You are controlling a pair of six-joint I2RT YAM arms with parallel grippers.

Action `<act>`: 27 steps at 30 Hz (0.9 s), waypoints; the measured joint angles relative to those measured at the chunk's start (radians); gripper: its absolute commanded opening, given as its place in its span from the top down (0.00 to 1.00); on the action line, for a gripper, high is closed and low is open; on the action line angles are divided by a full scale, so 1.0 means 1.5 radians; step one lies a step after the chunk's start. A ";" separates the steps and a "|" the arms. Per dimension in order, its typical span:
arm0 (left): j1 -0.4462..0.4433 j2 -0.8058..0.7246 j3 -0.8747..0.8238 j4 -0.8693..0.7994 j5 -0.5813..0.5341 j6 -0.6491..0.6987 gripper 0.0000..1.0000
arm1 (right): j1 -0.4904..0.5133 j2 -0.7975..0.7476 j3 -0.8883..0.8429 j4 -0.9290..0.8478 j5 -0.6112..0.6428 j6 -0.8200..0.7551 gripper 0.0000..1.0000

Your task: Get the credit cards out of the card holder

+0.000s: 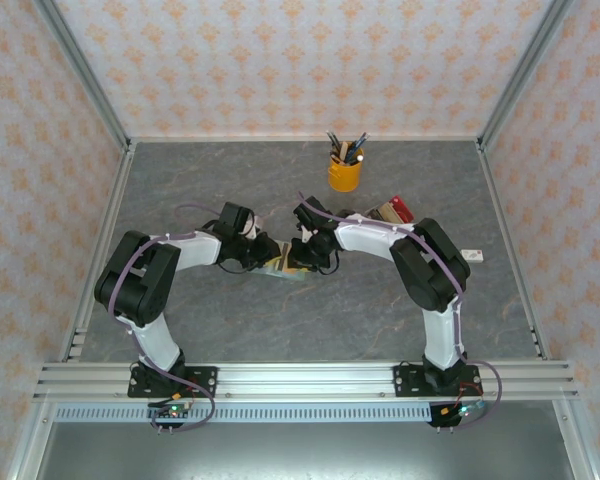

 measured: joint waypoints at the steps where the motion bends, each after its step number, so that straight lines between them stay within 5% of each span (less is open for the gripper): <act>1: 0.000 0.000 0.000 0.004 0.002 0.004 0.92 | -0.001 0.000 0.001 -0.002 0.000 0.000 0.78; 4: 0.003 0.000 0.000 0.008 0.004 0.012 0.99 | -0.002 0.001 0.002 -0.006 0.001 0.000 0.79; 12: 0.002 -0.034 -0.010 -0.004 0.000 0.034 1.00 | -0.002 0.001 0.004 -0.009 0.008 0.000 0.81; 27: 0.017 -0.142 -0.019 -0.147 -0.129 0.085 1.00 | -0.004 -0.004 0.000 0.002 0.007 0.000 0.79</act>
